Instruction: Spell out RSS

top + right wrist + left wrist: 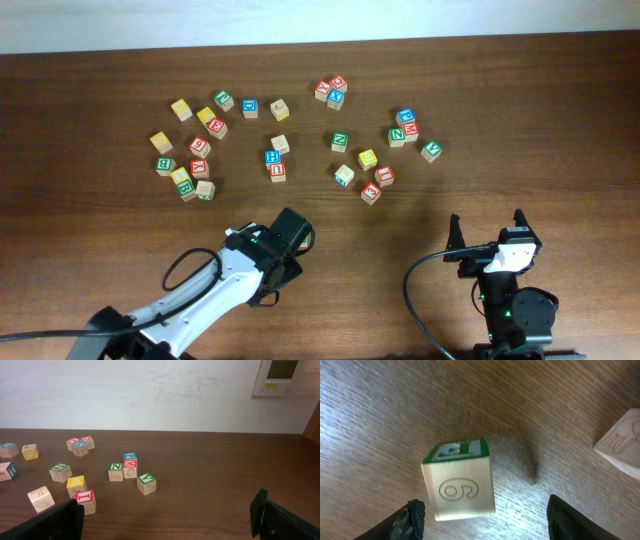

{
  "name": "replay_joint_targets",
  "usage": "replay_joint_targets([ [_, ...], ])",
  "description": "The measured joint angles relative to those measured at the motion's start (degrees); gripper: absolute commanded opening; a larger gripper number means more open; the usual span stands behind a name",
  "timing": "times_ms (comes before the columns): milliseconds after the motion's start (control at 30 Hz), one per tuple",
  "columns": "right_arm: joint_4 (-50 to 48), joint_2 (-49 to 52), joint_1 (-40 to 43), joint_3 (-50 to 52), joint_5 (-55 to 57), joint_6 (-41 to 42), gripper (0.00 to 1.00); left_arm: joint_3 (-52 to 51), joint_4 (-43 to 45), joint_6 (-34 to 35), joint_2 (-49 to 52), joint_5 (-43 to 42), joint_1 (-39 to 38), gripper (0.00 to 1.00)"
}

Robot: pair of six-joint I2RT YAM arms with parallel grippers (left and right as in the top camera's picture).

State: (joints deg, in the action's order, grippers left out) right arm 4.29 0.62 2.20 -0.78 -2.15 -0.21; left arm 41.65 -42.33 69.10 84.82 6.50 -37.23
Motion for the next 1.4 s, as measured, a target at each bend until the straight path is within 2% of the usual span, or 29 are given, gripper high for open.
replay_joint_targets([
  [300, 0.0, 0.0, 0.0, 0.0, 0.0, -0.04, 0.98, -0.04, 1.51, 0.66, 2.84, 1.84, 0.02, 0.38],
  [500, 0.0, 0.0, 0.0, 0.0, 0.0, -0.02, 0.98, -0.09, 1.49, 0.76, 2.84, 1.9, 0.0, 0.38],
  [633, 0.0, 0.0, 0.0, 0.0, 0.0, -0.02, 0.98, -0.09, 1.46, 0.76, 2.84, 1.9, 0.02, 0.31],
  [800, 0.0, 0.0, 0.0, 0.0, 0.0, -0.04, 0.98, -0.07, -0.87, 0.76, 2.51, 1.9, 0.0, 0.31],
  [967, 0.0, 0.0, 0.0, 0.0, 0.0, -0.04, 0.99, 0.28, -2.21, -0.44, -1.55, 1.88, 0.0, 0.29],
  [1100, 0.0, 0.0, 0.0, 0.0, 0.0, -0.04, 0.98, 0.31, -2.27, -1.86, -4.63, -0.04, 0.02, 0.21],
  [1167, 0.0, 0.0, 0.0, 0.0, 0.0, 0.02, 0.98, 0.31, -2.34, -2.23, -5.49, -1.7, 0.02, 0.23],
  [1233, 0.0, 0.0, 0.0, 0.0, 0.0, -0.02, 0.99, 0.31, -2.4, -2.25, -5.75, -3.37, 0.0, 0.43],
  [1300, 0.0, 0.0, 0.0, 0.0, 0.0, -0.02, 0.98, 0.31, -2.4, -2.32, -5.75, -4.17, 0.0, 0.48],
  [1400, 0.0, 0.0, 0.0, 0.0, 0.0, -0.04, 0.98, 0.31, -2.36, -2.56, -5.75, -4.35, 0.0, 0.46],
])
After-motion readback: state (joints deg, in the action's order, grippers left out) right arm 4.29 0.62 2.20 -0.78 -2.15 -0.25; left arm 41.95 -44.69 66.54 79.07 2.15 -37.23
